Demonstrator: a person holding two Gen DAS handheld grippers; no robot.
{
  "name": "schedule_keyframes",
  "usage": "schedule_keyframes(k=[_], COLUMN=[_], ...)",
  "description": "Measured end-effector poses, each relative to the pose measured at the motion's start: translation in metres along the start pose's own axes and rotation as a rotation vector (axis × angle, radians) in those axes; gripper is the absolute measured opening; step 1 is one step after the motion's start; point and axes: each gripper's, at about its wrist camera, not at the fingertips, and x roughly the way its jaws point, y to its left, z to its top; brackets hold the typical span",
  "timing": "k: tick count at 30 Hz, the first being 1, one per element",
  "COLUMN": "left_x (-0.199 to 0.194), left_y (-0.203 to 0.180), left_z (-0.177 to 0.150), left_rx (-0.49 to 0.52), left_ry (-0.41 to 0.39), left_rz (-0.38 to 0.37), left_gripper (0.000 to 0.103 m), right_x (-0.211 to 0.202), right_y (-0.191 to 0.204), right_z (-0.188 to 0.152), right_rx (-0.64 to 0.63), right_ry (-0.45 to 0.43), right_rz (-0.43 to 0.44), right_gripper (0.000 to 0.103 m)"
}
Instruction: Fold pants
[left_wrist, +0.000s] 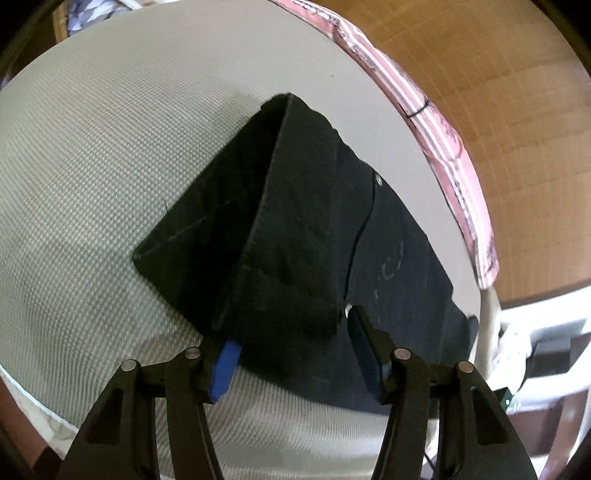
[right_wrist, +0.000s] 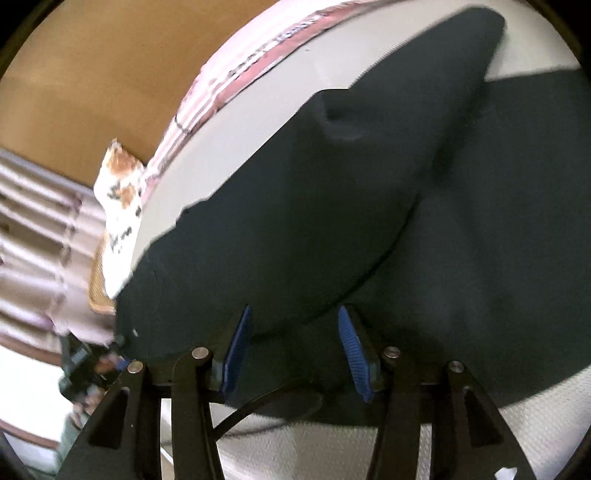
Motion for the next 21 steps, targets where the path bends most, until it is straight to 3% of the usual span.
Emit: schedule_keyframes(k=[1,4,7,21], left_x=[0.003,0.009,0.009,-0.002], left_y=[-0.002,-0.003,-0.004,-0.007], left_z=[0.000,0.004,0.007,0.009], left_rx=[0.004,0.017,0.010,0.034], left_ry=[-0.005,0.002,0.003,-0.002], left_rz=[0.013,0.040,0.032,0.040], left_gripper=[0.046,0.034,0.029,0.026], right_x=[0.002,0.004,0.003,-0.004], right_y=[-0.001,-0.007,-0.013,-0.012], right_z=[0.002,0.006,0.008,0.004], right_rx=[0.011,0.052,0.105,0.097], right_ry=[-0.005,-0.027,-0.021,0.065], right_rz=[0.003,0.018,0.032,-0.038], right_gripper=[0.045,0.042,0.038,0.038])
